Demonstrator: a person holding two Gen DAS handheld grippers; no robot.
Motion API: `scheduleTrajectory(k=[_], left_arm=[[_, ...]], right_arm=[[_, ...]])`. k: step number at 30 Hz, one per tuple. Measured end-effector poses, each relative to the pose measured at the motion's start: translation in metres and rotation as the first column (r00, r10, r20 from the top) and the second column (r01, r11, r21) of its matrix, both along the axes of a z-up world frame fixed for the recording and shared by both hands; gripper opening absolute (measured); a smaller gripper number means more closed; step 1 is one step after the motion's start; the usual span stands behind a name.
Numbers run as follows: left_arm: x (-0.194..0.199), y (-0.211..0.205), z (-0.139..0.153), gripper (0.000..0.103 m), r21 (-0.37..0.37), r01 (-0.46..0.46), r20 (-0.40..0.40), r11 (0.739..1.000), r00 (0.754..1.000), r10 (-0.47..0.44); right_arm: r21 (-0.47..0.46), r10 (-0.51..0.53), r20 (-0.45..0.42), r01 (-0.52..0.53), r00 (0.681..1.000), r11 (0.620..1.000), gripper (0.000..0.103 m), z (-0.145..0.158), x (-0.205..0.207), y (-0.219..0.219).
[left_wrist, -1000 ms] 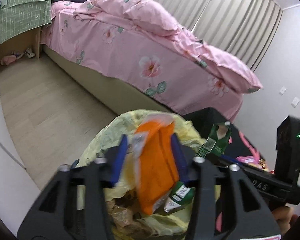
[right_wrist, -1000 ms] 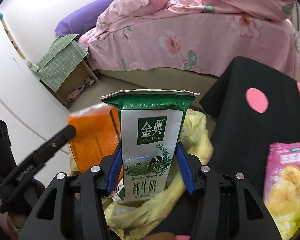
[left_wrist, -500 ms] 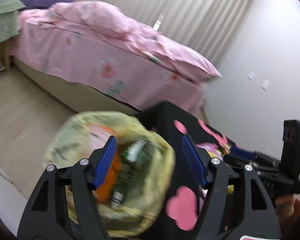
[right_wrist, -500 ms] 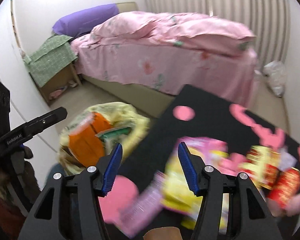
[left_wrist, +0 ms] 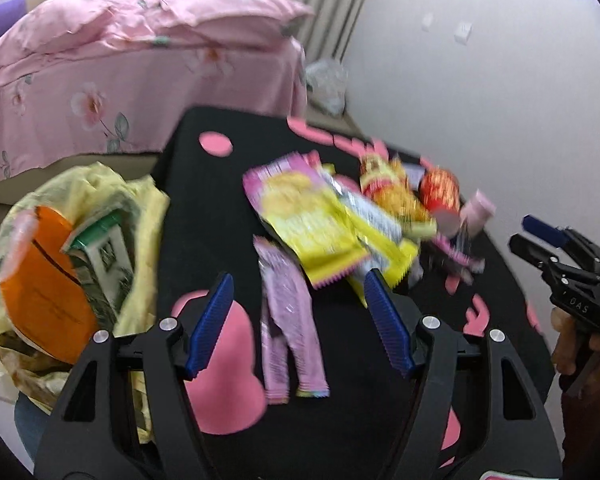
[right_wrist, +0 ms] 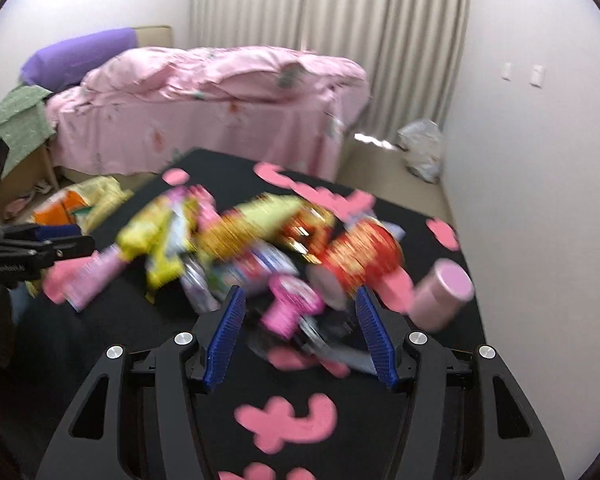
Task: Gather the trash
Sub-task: 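Open both tools to drop the bag and carton into the trash bag, then grasp the red paper cup with the right tool while the left tool grasps the clear wrapper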
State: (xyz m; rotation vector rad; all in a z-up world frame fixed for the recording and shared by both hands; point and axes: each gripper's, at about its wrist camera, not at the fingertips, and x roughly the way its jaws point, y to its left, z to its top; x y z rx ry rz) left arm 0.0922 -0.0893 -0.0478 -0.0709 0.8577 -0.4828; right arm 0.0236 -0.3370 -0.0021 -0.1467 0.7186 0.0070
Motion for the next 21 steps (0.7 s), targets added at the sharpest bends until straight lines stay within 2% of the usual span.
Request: scheduleTrajectory(k=[3, 7, 10, 15, 18, 21], left_arm=[[0.003, -0.009, -0.008, 0.060, 0.029, -0.010, -0.029, 1.000, 1.000, 0.011], [0.007, -0.006, -0.001, 0.060, -0.028, -0.049, -0.002, 0.998, 0.999, 0.049], [0.010, -0.003, 0.007, 0.060, -0.071, -0.073, 0.024, 0.995, 0.997, 0.075], [0.011, -0.002, 0.017, 0.060, -0.106, -0.174, 0.096, 0.979, 0.978, 0.184], [0.011, 0.001, 0.020, 0.060, -0.104, -0.179, 0.113, 0.978, 0.975, 0.191], [0.014, 0.006, 0.019, 0.060, -0.076, -0.178, 0.110, 0.981, 0.977, 0.185]], right_arm=[[0.016, -0.051, -0.024, 0.051, 0.998, 0.999, 0.054, -0.017, -0.006, -0.017], [0.059, -0.090, -0.048, 0.092, 0.995, 0.994, 0.054, -0.028, -0.003, -0.039], [0.142, -0.108, -0.041, 0.112, 0.993, 0.983, 0.054, -0.027, 0.007, -0.052], [0.254, -0.181, -0.041, 0.185, 0.983, 0.949, 0.054, -0.029, 0.055, -0.067], [0.358, -0.218, -0.130, 0.251, 0.967, 0.899, 0.054, -0.043, 0.100, -0.077], [0.374, -0.220, -0.184, 0.276, 0.958, 0.885, 0.055, -0.059, 0.125, -0.077]])
